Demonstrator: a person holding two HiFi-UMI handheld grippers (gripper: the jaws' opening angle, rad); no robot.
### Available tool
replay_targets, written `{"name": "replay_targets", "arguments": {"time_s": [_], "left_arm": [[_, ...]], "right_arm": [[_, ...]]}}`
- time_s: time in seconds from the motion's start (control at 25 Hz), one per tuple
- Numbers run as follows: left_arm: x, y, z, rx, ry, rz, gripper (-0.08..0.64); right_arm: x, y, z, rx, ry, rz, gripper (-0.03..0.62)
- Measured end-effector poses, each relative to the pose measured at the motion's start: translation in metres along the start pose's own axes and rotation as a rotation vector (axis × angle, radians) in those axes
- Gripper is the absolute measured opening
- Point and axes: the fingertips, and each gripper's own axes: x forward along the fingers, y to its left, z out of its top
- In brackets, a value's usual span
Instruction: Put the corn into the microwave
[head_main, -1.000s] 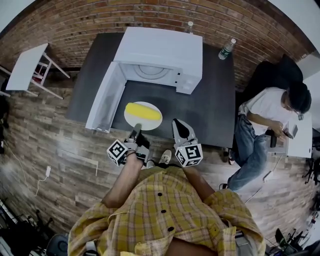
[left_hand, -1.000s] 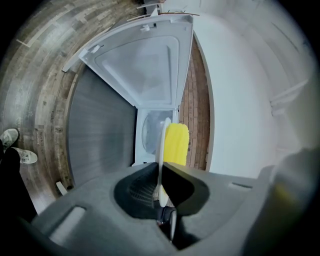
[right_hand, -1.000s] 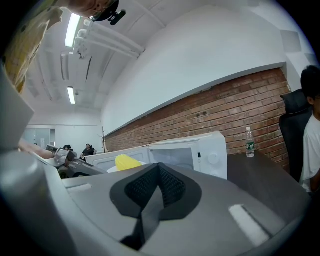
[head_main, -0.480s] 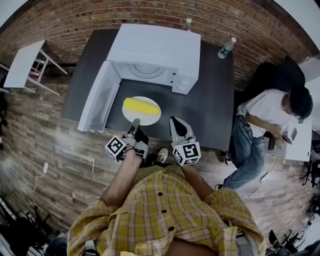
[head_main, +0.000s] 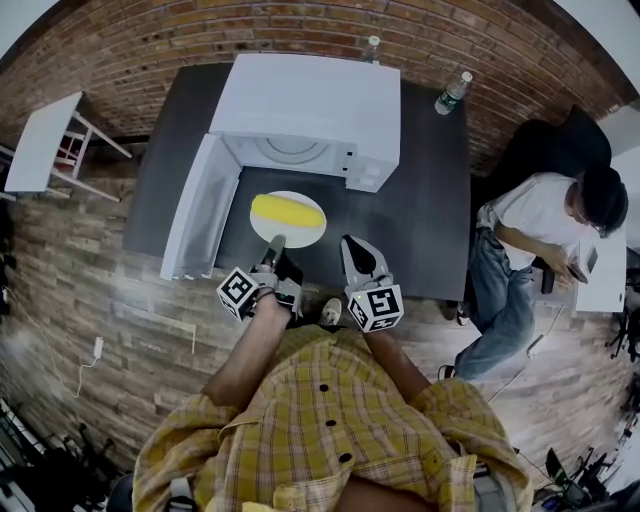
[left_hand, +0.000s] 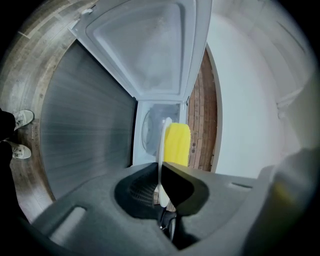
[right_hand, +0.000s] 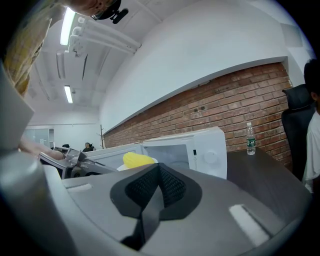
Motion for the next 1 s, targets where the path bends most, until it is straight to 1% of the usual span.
{"name": "replay_targets", "arguments": {"time_s": [0.24,0.4,0.76,1.0], "left_arm": [[0.023,-0.003,0.014,0.028,0.009,-0.015,0.015],[0.034,0.000,0.024,0.023,0.006,-0.035,0.014],[0.061,0.012,0.045,0.033,0.003,-0.012,0.012],[0.080,0.019,0.048,0.029,0.003,-0.002,0.013]], "right_arm": [[0.017,0.000,0.001,-0.009,-0.004,-0.010,-0.002],[0.028,-0.001,0.000,-0.015,-0.004,-0.016,-0.001],[0.040,-0.007,0.006,-0.008,-0.011,-0.031,0.000],[0.043,-0.010,0.003,-0.004,-0.006,-0.049,0.000]]}}
